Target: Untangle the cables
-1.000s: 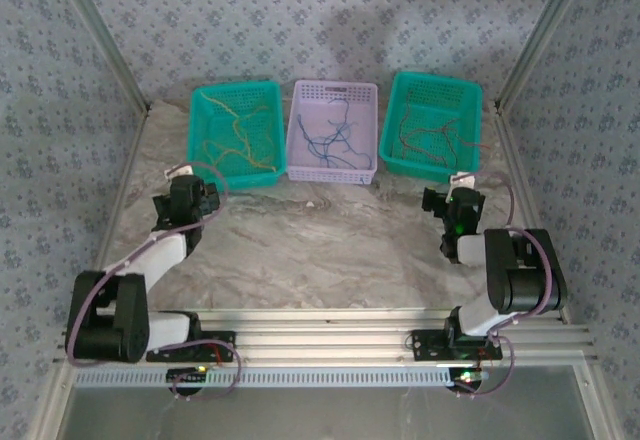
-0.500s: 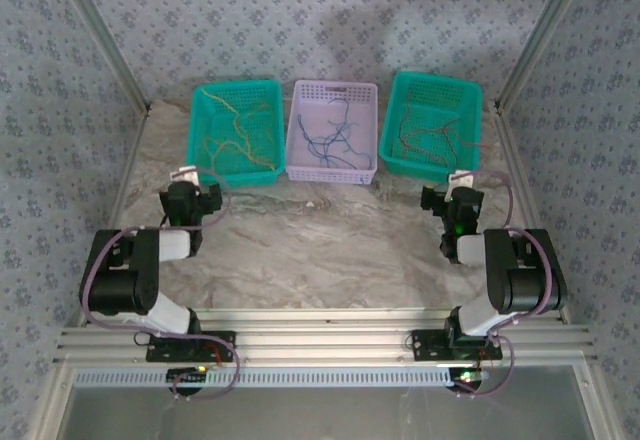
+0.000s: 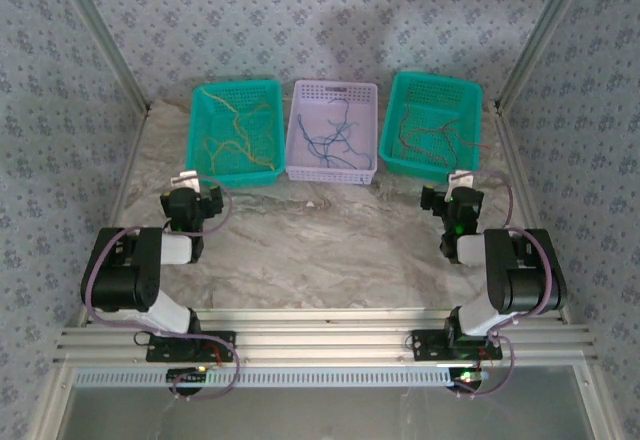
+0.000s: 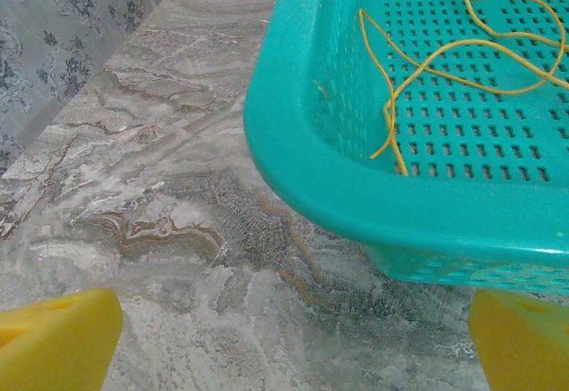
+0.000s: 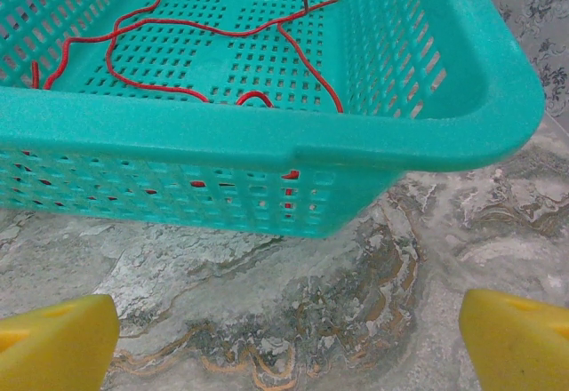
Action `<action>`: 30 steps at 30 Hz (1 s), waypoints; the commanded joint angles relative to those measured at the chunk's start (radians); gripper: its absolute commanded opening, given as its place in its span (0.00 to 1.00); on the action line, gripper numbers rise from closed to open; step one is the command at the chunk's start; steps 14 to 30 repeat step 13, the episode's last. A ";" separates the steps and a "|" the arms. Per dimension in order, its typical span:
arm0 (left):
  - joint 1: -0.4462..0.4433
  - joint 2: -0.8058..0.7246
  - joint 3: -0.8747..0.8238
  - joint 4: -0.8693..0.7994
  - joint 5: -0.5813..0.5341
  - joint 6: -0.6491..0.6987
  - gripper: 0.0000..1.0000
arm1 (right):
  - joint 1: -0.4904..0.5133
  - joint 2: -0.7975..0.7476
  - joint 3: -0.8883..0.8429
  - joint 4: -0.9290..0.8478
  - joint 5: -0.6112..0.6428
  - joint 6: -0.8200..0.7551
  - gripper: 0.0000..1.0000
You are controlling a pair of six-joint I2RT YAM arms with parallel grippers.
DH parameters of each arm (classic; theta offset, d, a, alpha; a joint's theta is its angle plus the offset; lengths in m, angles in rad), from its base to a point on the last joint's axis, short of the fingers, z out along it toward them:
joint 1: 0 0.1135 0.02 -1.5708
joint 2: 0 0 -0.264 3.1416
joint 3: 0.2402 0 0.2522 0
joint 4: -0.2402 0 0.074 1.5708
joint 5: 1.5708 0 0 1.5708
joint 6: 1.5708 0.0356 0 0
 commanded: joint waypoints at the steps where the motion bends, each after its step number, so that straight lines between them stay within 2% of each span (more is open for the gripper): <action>1: 0.008 -0.011 0.002 0.039 0.000 -0.010 1.00 | -0.003 -0.001 0.000 0.022 -0.010 -0.012 1.00; 30: 0.010 -0.010 0.003 0.037 0.009 -0.011 1.00 | -0.003 -0.001 -0.001 0.022 -0.010 -0.012 1.00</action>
